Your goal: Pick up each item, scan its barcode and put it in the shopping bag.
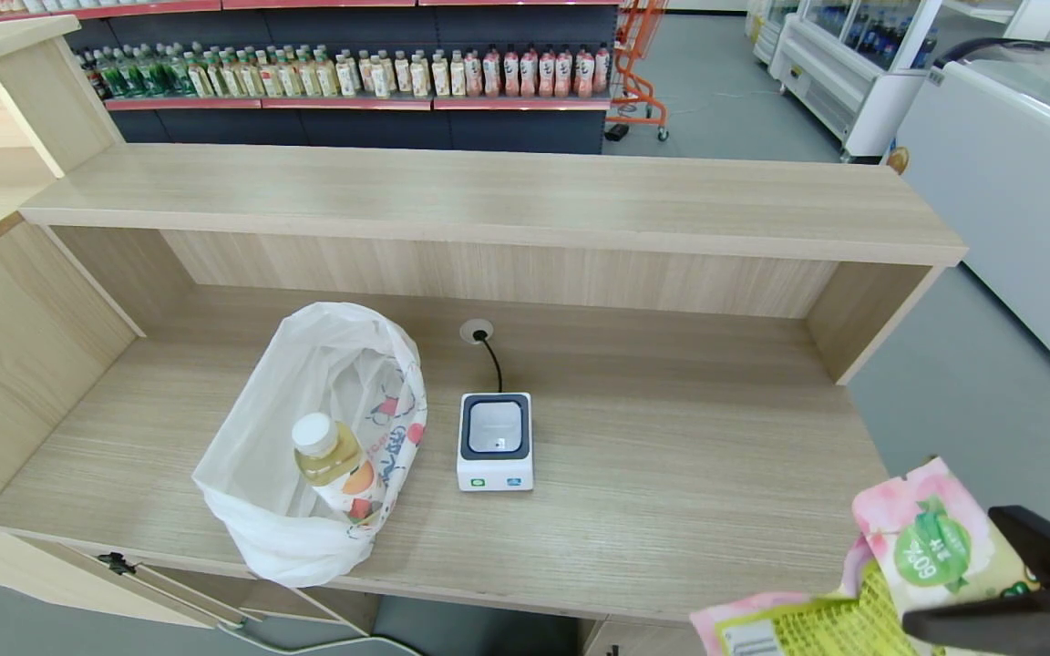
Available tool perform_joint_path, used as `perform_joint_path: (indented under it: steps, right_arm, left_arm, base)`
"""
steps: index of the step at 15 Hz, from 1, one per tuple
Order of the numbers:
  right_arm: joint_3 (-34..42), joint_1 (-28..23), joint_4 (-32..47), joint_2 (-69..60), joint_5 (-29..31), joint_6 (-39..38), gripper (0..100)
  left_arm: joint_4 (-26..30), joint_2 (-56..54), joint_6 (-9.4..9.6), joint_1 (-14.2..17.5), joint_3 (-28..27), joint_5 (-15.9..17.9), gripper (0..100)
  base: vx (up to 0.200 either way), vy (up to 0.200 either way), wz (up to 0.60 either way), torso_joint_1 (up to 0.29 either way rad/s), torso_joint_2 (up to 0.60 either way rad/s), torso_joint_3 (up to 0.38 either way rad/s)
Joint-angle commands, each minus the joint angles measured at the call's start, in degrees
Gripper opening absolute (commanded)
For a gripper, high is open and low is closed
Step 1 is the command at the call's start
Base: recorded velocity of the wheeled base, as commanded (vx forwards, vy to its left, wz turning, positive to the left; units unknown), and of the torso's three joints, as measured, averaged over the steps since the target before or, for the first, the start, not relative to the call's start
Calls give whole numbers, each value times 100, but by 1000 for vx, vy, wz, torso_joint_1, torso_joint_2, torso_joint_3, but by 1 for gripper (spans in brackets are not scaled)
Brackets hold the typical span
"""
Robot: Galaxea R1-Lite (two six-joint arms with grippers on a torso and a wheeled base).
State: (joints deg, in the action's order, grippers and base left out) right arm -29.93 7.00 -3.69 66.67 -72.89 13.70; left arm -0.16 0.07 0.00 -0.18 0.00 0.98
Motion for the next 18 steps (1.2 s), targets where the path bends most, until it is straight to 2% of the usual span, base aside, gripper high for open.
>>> perform_joint_path:
  steps: [1, 2, 3, 4, 5, 7, 8, 11, 14, 18]
  right_arm:
    - [-66, -445, 0, -356, 381, 221, 0]
    - [-13, -726, 71, -576, 1523, 651, 0]
    - [-39, -770, 141, -690, 2165, 722, 0]
    - [-162, -709, 132, -726, 2569, 757, 0]
    - [-400, -489, 106, -708, 2912, 1223, 0]
    - [-787, -304, 106, -620, 3026, 2172, 0]
    - [-1015, 3, 114, -365, 3149, 3226, 0]
    - [-1077, 214, 79, 188, 3325, 4835, 0]
    - [-1358, 900, -88, 628, 4054, 5573, 0]
    - [-2210, 1392, -140, 1296, 4634, 6654, 0]
  left_arm:
    - [-2, 1, 0, 1, 0, -1, 100]
    - [-2, 1, 0, 1, 0, -1, 100]
    - [-2, 1, 0, 1, 0, -1, 100]
    - [-2, 1, 0, 1, 0, -1, 100]
    - [-2, 1, 0, 1, 0, -1, 100]
    - [-2, 1, 0, 1, 0, -1, 100]
    - [-2, 1, 0, 1, 0, -1, 100]
    - [-2, 1, 0, 1, 0, -1, 100]
    - [-2, 1, 0, 1, 0, -1, 100]
    - [-2, 1, 18, 1, 0, -1, 100]
  base:
    - [0, 0, 0, 0, 0, 0]
    - [0, 0, 0, 0, 0, 0]
    - [0, 0, 0, 0, 0, 0]
    - [0, 0, 0, 0, 0, 0]
    - [0, 0, 0, 0, 0, 0]
    - [0, 0, 0, 0, 0, 0]
    - [0, 0, 0, 0, 0, 0]
    - [0, 0, 0, 0, 0, 0]
    - [0, 0, 0, 0, 0, 0]
    - [0, 0, 0, 0, 0, 0]
